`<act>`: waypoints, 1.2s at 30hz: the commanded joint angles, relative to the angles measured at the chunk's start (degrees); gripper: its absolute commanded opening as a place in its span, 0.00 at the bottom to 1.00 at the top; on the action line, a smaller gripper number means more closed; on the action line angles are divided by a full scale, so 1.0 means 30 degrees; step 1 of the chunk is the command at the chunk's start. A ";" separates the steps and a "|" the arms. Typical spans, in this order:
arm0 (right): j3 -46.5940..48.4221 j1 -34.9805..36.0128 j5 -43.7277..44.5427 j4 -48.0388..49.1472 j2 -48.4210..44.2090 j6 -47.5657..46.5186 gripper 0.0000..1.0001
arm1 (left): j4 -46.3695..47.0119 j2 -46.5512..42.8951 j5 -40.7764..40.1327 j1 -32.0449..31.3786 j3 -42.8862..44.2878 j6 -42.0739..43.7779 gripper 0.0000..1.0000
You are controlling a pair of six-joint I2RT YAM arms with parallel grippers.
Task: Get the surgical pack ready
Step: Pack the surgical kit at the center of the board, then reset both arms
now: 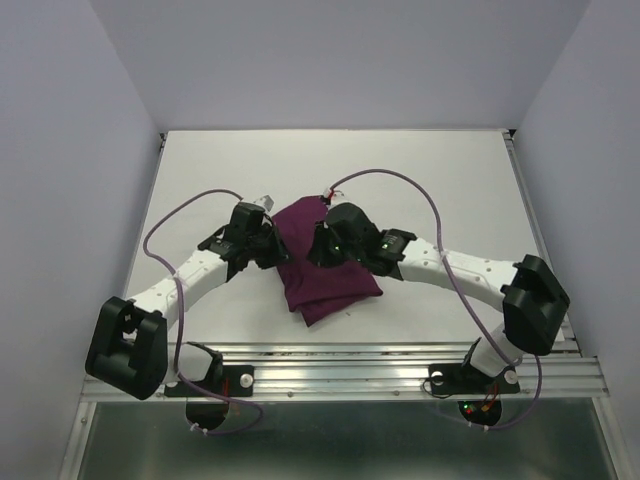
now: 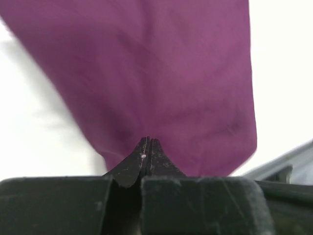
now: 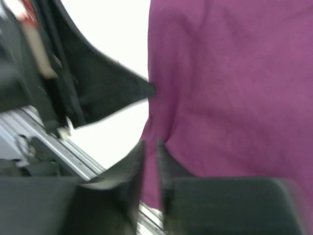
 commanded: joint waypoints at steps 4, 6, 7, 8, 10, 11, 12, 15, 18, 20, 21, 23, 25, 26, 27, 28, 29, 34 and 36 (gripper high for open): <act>-0.4446 -0.0142 -0.1611 0.1398 -0.2262 0.1032 0.09 | 0.1346 -0.1295 0.3512 -0.2524 -0.2619 -0.0312 0.00; -0.5473 -0.0142 -0.2053 0.1925 -0.2293 0.1470 0.09 | 0.1465 -0.1063 0.3895 -0.2994 -0.3263 -0.0634 0.00; -0.6115 -0.0142 -0.2055 0.1928 -0.2177 0.1589 0.10 | 0.1436 -0.0944 0.3954 -0.3402 -0.3411 -0.0722 0.00; -0.6325 -0.0142 -0.1997 0.1957 -0.2030 0.1677 0.10 | 0.1436 -0.0885 0.4071 -0.3580 -0.3558 -0.0781 0.00; -0.6531 -0.0142 -0.1588 0.1578 -0.1707 0.1766 0.10 | 0.0678 -0.0826 0.4014 -0.3787 -0.3764 -0.0753 0.00; -0.6532 -0.0142 -0.1441 0.1402 -0.1765 0.1766 0.10 | 0.0210 -0.0913 0.3694 -0.3816 -0.3707 -0.0666 0.00; -0.6445 -0.0142 -0.0221 0.0878 -0.2142 0.1766 0.12 | -0.1042 -0.1320 0.3401 -0.3817 -0.3358 -0.0346 0.00; -0.6123 -0.0142 0.1514 0.0173 -0.3343 0.1358 0.31 | -0.3156 -0.2404 0.1676 -0.3817 -0.1578 0.0300 0.00; -0.5422 -0.1542 0.4205 -0.0588 -0.5042 0.0948 0.49 | -0.6287 -0.3665 -0.0604 -0.3729 0.1172 0.1294 0.00; -0.5186 -0.2422 0.4769 -0.0766 -0.6124 0.0480 0.64 | -0.6969 -0.3756 -0.2042 -0.3641 0.2817 0.1619 0.00; -0.4981 -0.2949 0.5033 -0.0854 -0.6421 0.0419 0.71 | -0.7262 -0.3756 -0.2457 -0.3467 0.3146 0.1707 0.00; -0.4805 -0.4875 0.5299 -0.1059 -0.6803 0.0127 0.80 | -0.7265 -0.3668 -0.3220 -0.3174 0.3558 0.1796 0.00; -0.4454 -0.6083 0.6055 -0.1645 -0.7126 0.0038 0.95 | -0.6829 -0.3435 -0.3516 -0.2358 0.3793 0.1738 0.00; -0.4394 -0.6698 0.6293 -0.1762 -0.7185 -0.0049 0.99 | -0.6623 -0.3405 -0.3545 -0.2062 0.3852 0.1709 0.00; -0.4306 -0.7894 0.6527 -0.1967 -0.7243 -0.0079 1.00 | -0.6418 -0.3375 -0.3516 -0.1711 0.3998 0.1534 0.00; -0.4189 -0.8457 0.7109 -0.2114 -0.7360 -0.0022 1.00 | -0.5864 -0.3433 -0.3487 -0.1069 0.4115 0.1474 0.00; -0.4101 -0.8955 0.7521 -0.2231 -0.7390 0.0008 1.00 | -0.5656 -0.3434 -0.3632 -0.0773 0.4261 0.1474 0.00; -0.3837 -1.0337 1.1329 -0.3520 -0.7887 0.0331 1.00 | -0.5594 -0.3434 -0.6995 0.0372 0.6485 0.2205 0.01; -0.3924 -1.0337 1.2266 -0.3813 -0.8063 0.0243 1.00 | -0.5886 -0.3085 -0.8726 0.0519 0.7683 0.2614 0.04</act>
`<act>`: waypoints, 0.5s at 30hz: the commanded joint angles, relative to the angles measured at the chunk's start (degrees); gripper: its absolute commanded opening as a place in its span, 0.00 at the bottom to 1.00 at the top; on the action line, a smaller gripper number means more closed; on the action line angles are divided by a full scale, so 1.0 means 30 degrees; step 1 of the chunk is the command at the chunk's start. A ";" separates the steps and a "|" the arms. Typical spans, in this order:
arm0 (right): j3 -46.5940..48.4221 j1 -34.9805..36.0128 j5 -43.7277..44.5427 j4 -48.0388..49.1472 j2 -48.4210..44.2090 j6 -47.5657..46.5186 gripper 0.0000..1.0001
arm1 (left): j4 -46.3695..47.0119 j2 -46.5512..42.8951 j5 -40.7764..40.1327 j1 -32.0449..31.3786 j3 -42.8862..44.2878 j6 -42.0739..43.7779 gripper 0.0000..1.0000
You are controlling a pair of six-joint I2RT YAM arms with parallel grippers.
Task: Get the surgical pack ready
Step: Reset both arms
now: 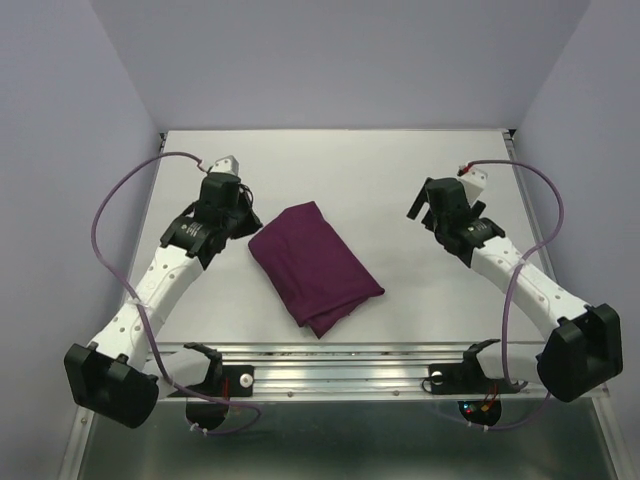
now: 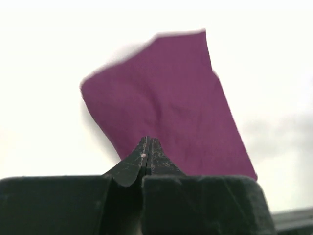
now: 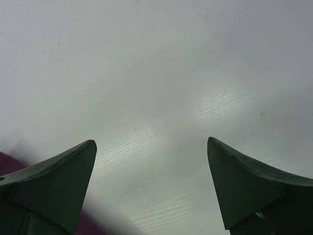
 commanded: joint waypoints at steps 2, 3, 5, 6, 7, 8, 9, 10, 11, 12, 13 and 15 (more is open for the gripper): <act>0.0622 0.0045 0.3704 -0.1184 -0.1223 -0.0056 1.00 | 0.0261 0.0284 -0.4286 0.0315 0.3276 0.1699 0.06; 0.0360 0.0045 0.3822 -0.1214 -0.1341 -0.0027 1.00 | 0.0290 0.0401 -0.4494 0.0345 0.3714 0.1905 0.07; 0.0037 0.0045 0.4202 -0.1273 -0.1604 0.0177 1.00 | 0.0115 0.0840 -0.4875 0.0374 0.4126 0.2316 0.07; -0.0313 0.0045 0.4291 -0.1244 -0.1925 0.0353 1.00 | -0.0118 0.1103 -0.5341 0.0374 0.4476 0.2375 0.08; -0.0461 0.0045 0.4379 -0.1244 -0.2073 0.0383 1.00 | -0.0236 0.1193 -0.5549 0.0403 0.4596 0.2405 0.08; -0.0579 0.0045 0.4438 -0.1244 -0.2277 0.0413 1.00 | -0.0237 0.1222 -0.6015 0.0404 0.4597 0.2463 0.08; -0.0638 0.0045 0.4554 -0.1244 -0.2308 0.0413 1.00 | -0.0179 0.1223 -0.6194 0.0433 0.4539 0.2464 0.08; -0.0784 0.0045 0.4700 -0.1273 -0.2396 0.0413 1.00 | -0.0063 0.1194 -0.6369 0.0462 0.4480 0.2464 0.08; -0.0814 0.0045 0.4789 -0.1244 -0.2425 0.0413 1.00 | -0.0003 0.1135 -0.6545 0.0491 0.4451 0.2464 0.09; -0.0901 0.0045 0.4848 -0.1273 -0.2484 0.0384 1.00 | 0.0055 0.1106 -0.6547 0.0520 0.4421 0.2493 0.09; -0.1076 0.0045 0.4993 -0.1273 -0.2600 0.0384 1.00 | 0.0143 0.1077 -0.6547 0.0579 0.4479 0.2522 0.09; -0.1253 0.0045 0.5169 -0.1302 -0.2689 0.0558 1.00 | 0.0173 0.1076 -0.6489 0.0579 0.4596 0.2522 0.10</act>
